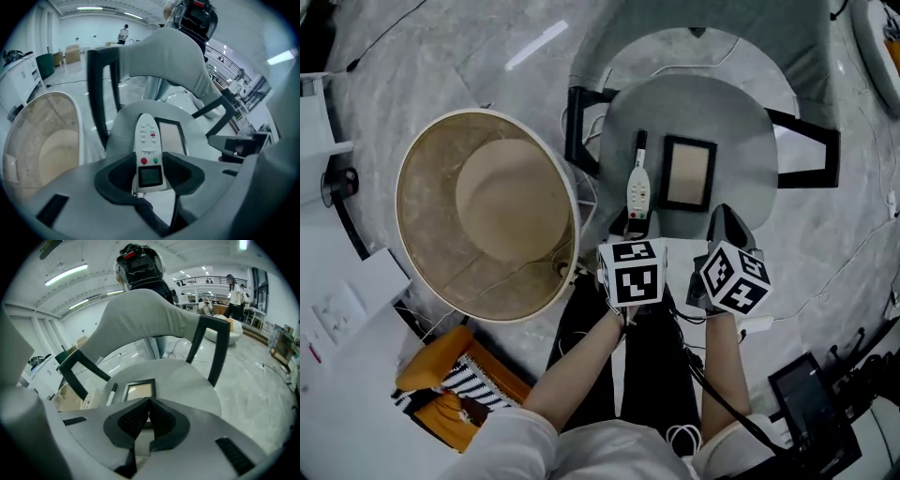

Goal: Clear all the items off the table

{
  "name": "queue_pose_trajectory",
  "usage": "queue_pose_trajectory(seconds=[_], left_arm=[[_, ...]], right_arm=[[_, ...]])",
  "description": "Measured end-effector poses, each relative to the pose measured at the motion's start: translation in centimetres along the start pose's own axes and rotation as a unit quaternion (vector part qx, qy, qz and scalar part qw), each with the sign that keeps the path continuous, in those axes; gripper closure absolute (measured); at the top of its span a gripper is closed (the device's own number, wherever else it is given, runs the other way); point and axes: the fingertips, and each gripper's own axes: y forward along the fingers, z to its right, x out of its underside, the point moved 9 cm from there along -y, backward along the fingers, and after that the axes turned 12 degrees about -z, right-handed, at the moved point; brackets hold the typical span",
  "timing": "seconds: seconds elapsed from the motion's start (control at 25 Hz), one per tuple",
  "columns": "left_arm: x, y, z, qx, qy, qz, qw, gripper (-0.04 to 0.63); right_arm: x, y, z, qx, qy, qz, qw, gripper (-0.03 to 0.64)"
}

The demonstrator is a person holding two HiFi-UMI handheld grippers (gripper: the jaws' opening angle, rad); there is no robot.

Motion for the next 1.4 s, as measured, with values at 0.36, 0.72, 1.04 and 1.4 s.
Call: queue_pose_trajectory(seconds=[0.36,0.72,1.04,1.4], left_arm=[[-3.7,4.8,11.4,0.023,0.058,-0.013,0.998,0.413],[-5.3,10.2,18.9,0.046,0.056,-0.042,0.9965,0.413],[-5.8,13.9,20.4,0.03,0.031,-0.06,0.9972,0.413],[-5.6,14.3,20.6,0.045,0.039,-0.051,0.9969,0.402]], right_arm=[[-1.7,-0.8,9.3,0.013,0.056,0.006,0.998,0.594],[-1.3,-1.2,15.3,0.042,0.11,-0.001,0.993,0.592],[-1.2,-0.4,18.0,0.051,0.12,-0.011,0.991,0.592],[-1.0,0.6,17.9,0.048,0.113,-0.017,0.992,0.594]])
